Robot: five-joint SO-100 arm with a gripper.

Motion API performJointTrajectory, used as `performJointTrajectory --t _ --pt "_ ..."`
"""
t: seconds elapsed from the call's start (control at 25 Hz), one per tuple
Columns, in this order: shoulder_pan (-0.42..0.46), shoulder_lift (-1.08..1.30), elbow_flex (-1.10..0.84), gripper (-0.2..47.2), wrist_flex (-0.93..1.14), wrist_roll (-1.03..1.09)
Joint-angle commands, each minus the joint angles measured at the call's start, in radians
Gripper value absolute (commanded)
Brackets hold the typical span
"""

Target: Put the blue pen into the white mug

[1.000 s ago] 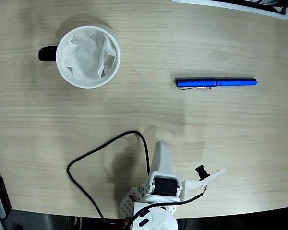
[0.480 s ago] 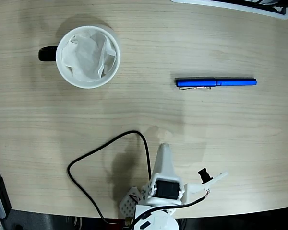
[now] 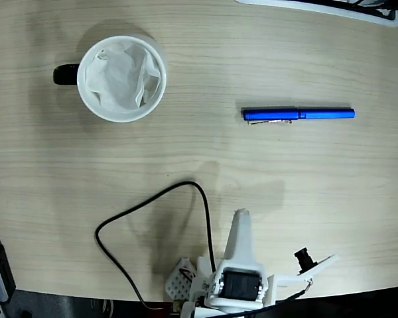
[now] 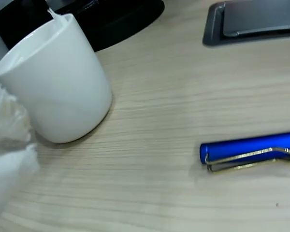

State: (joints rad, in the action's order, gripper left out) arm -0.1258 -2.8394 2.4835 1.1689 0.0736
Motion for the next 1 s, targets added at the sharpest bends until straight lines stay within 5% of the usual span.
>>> performJointTrajectory --t 0.0,0.96 --pt "-0.041 0.049 -0.135 0.0 0.006 0.048" --pt "-0.230 1.167 -0.942 0.0 0.219 0.094"
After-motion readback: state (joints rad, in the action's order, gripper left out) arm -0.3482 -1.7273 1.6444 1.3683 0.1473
